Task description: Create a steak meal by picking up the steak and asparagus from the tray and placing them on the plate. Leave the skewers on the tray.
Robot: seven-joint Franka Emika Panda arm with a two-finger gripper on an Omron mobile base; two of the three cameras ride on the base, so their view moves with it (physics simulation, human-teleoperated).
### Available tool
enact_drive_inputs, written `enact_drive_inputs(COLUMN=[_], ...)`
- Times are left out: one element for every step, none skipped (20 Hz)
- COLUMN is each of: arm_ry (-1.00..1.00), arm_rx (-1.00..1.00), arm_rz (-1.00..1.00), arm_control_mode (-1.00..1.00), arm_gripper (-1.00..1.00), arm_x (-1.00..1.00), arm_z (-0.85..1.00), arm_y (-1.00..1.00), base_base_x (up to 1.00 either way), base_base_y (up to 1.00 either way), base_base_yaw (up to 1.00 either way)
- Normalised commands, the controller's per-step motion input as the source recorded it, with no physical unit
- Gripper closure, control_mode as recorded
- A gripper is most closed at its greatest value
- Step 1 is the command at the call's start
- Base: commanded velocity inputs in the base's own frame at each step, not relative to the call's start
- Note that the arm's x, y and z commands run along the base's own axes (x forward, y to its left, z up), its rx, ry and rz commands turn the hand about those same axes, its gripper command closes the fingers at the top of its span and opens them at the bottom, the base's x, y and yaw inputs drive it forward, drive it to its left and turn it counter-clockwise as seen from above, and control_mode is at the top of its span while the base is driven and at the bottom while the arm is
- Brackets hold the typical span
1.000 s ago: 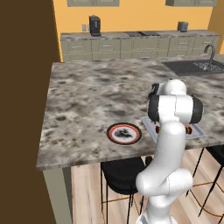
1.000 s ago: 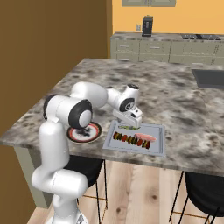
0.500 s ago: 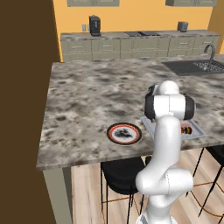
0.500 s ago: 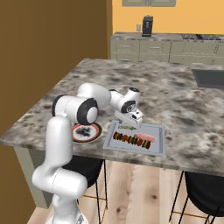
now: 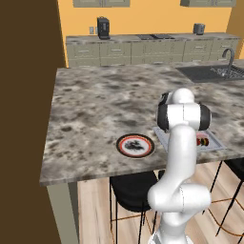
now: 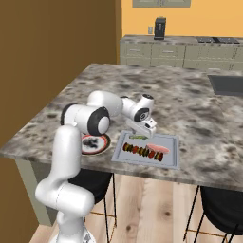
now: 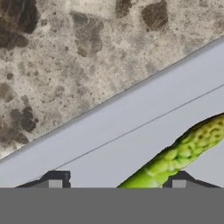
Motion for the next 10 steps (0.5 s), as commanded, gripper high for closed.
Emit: enact_drive_inputs(arm_ry=[-0.05,-0.04,-0.1,-0.13,-0.15,-0.11,0.0,0.0,0.0,0.0], arm_rx=[0.0,0.0,0.0,0.0,0.0,0.0,0.0,0.0,0.0,0.0], arm_rz=[-0.01,0.0,0.0,0.0,0.0,0.0,0.0,0.0,0.0,0.0], arm_control_mode=[-1.0,-1.0,-1.0,-1.0,-1.0,-1.0,-1.0,-1.0,-1.0,-1.0], arm_gripper=[1.0,1.0,1.0,1.0,1.0,1.0,1.0,1.0,1.0,1.0], arm_x=[0.08,0.11,0.08,0.06,0.03,0.07,0.12,0.03,0.0,-0.08], arm_z=[-0.23,-0.22,-0.2,-0.21,-0.26,-0.3,-0.18,0.0,0.08,0.31], arm_y=[0.0,0.0,0.0,0.0,0.0,0.0,0.06,0.09,0.04,0.02], base_base_x=[0.0,0.0,0.0,0.0,0.0,0.0,0.0,0.0,0.0,0.0], base_base_y=[0.0,0.0,0.0,0.0,0.0,0.0,0.0,0.0,0.0,0.0], base_base_yaw=[0.0,0.0,0.0,0.0,0.0,0.0,0.0,0.0,0.0,0.0])
